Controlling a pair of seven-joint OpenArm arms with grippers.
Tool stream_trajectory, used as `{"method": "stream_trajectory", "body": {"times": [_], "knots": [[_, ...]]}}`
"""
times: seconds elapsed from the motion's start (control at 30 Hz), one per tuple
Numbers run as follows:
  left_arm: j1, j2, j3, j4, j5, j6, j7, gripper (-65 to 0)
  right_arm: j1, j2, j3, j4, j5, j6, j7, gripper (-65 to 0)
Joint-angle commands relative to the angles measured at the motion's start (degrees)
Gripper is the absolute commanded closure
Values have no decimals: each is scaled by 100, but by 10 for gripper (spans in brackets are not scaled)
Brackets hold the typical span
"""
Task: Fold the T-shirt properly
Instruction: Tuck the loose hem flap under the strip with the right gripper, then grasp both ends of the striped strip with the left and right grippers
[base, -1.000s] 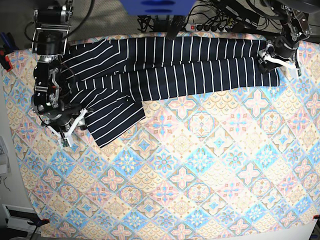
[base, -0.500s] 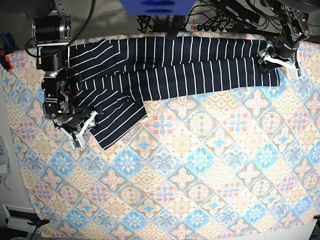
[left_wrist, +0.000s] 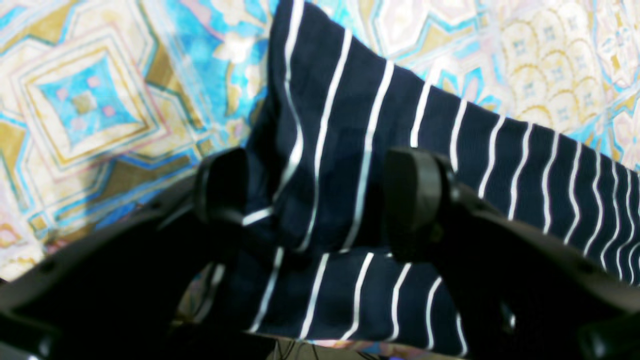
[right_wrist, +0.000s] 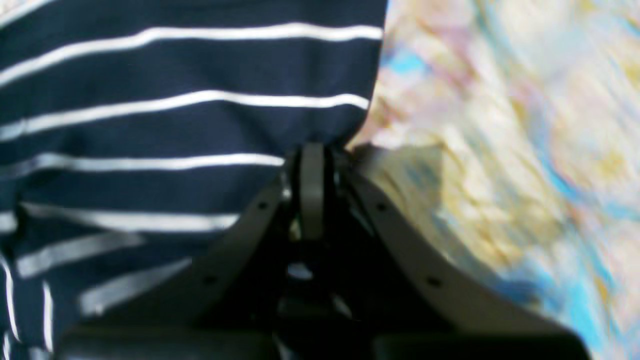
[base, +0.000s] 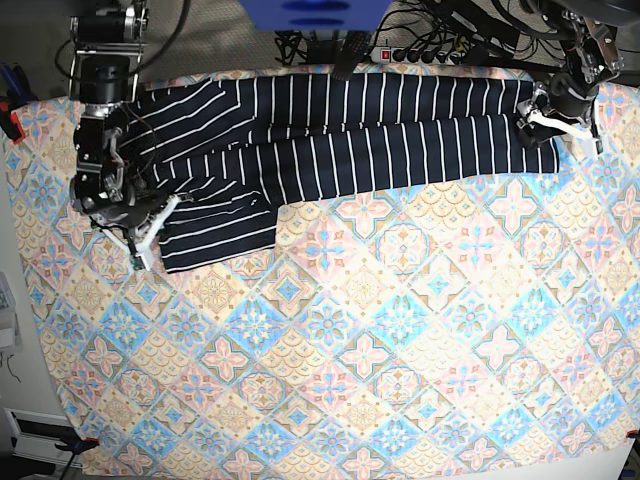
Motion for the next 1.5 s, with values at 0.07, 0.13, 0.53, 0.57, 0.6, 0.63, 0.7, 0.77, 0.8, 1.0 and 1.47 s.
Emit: {"method": "stream_trajectory", "body": {"times": [0.07, 0.13, 0.53, 0.57, 0.6, 0.63, 0.7, 0.77, 0.8, 1.0, 1.47], "knots": [[-4, -75, -41, 82, -59, -32, -63, -416, -171, 98, 318, 987, 482, 6, -351, -2], [-83, -75, -41, 56, -59, -32, -63, -416, -426, 115, 520, 1524, 921, 6, -676, -2], [-109, -84, -41, 56, -59, -32, -63, -416, -2554, 115, 1891, 3431, 2169, 6, -1432, -2], [-109, -84, -41, 56, -59, -32, -63, -416, -2668, 115, 1970, 3431, 2337, 6, -1432, -2], [-109, -84, -41, 56, -59, -32, -63, -416, -2747, 115, 2014, 3431, 2451, 6, -1432, -2], [-109, -84, -41, 56, -59, -32, -63, -416, -2809, 115, 2023, 3431, 2495, 6, -1432, -2], [-109, -84, -41, 56, -59, -32, -63, -416, -2844, 106, 2006, 3414, 2495, 6, -1423, -5], [-109, -84, -41, 56, -59, -32, -63, -416, -2844, 80, 2006, 3405, 2495, 6, -1423, -7], [-109, -84, -41, 56, -59, -32, -63, -416, -2844, 80, 2006, 3405, 2495, 6, -1423, -11], [-91, -93, -85, 56, -68, -32, -63, -421, -2852, -201, 2392, 3458, 2504, -20, -1159, -133], [-241, -93, -964, 56, -50, -50, -54, -421, -2668, -615, 810, 3467, 2495, -20, -597, -181]]}}
